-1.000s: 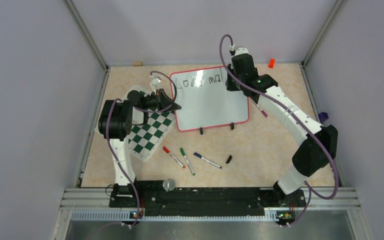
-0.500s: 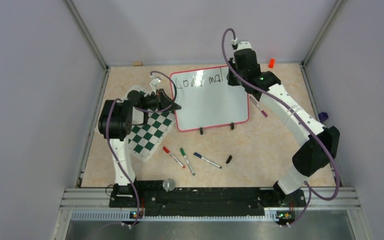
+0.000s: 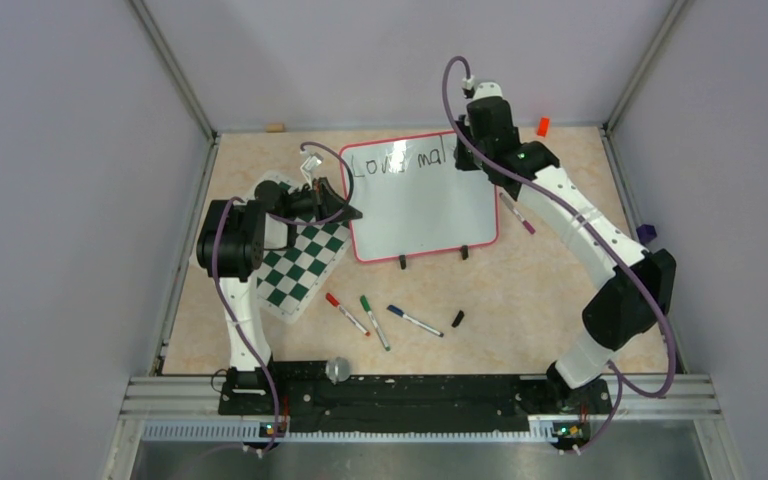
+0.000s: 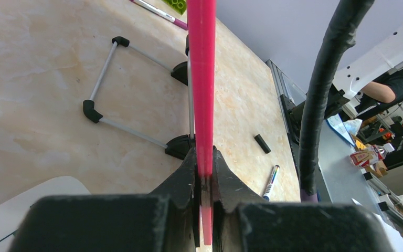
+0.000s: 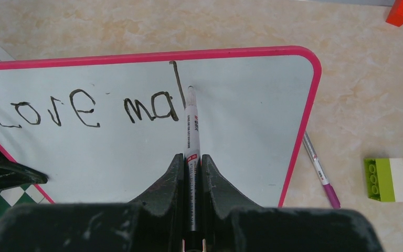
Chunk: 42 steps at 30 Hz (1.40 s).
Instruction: Write a sentence on the whiteboard
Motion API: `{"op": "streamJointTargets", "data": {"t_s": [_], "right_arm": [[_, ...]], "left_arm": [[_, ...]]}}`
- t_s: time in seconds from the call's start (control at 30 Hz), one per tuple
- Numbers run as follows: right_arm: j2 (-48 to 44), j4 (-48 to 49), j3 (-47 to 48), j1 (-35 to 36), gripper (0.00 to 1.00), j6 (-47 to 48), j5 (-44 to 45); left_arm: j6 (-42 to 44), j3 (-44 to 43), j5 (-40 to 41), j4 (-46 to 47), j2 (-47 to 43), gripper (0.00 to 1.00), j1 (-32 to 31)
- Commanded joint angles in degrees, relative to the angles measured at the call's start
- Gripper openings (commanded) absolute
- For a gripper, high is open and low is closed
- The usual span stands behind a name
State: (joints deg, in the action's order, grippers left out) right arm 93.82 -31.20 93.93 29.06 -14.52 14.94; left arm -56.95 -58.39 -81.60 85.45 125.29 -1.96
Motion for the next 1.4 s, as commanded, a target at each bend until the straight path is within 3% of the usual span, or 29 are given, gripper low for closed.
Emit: {"op": "streamJointTargets", "data": {"t_s": [0.0,1.37], "right_arm": [[0.57,1.67,1.45,-0.47,0.0,0.37,0.2],[-3.69,1.08,-7.21,-0.49,0.0,-2.36,0.4]], "left_arm": [[3.16,-0.15,-1.5,7.36,-0.87,0.0,-0.29],[3.32,-0.06,-1.63,7.36,-0.84,0.0,-0.26]]}}
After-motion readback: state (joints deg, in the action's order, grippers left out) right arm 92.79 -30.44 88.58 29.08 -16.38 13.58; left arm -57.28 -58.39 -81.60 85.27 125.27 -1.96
